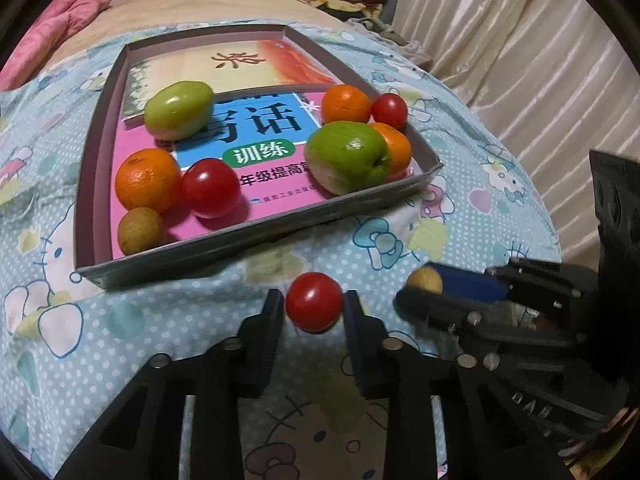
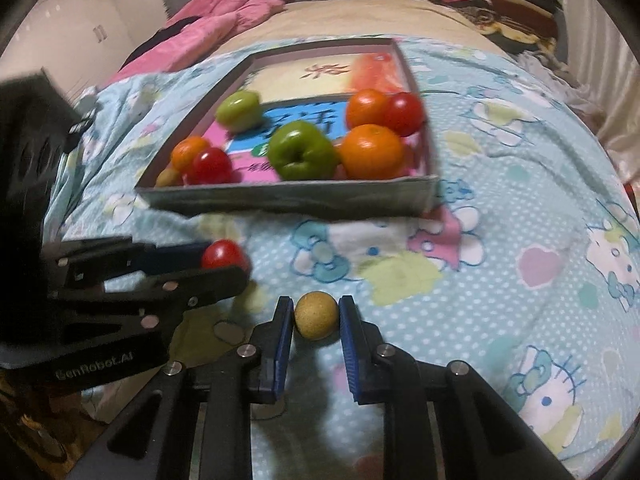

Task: Organize fruits
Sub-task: 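Grasp the last cherry tomato with the left gripper while the right gripper grasps the other brown fruit, then carry the tomato over the tray with the left gripper while the right gripper carries the brown fruit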

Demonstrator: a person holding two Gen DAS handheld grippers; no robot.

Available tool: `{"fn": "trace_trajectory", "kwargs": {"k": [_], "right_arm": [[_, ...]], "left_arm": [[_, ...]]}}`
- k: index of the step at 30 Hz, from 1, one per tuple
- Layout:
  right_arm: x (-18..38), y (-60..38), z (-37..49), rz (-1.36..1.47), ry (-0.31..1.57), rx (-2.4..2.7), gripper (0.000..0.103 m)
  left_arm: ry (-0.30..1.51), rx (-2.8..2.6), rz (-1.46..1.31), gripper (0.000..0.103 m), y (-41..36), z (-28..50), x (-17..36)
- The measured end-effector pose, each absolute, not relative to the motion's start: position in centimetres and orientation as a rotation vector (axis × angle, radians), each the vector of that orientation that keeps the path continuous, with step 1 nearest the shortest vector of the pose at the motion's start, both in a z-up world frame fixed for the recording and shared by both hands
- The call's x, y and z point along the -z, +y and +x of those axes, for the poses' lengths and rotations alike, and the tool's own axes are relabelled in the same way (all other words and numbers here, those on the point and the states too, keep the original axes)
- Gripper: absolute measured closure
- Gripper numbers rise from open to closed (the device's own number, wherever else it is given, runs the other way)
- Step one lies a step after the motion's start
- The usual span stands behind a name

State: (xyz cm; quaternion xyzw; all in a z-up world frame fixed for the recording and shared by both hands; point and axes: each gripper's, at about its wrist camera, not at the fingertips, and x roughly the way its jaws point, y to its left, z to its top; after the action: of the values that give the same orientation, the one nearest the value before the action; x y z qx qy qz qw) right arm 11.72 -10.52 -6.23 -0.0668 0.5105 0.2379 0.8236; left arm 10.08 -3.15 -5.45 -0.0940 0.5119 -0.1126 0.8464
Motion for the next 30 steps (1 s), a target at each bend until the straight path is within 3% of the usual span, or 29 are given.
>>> {"fn": "trace_trajectory", "kwargs": {"k": [30], "right_arm": [[0.2,-12.5,11.9,0.004,0.745,-0.572,0.079]], "left_arm": [[0.867,0.087,-0.301,0.074,2.9,7.3,-0.2]]}}
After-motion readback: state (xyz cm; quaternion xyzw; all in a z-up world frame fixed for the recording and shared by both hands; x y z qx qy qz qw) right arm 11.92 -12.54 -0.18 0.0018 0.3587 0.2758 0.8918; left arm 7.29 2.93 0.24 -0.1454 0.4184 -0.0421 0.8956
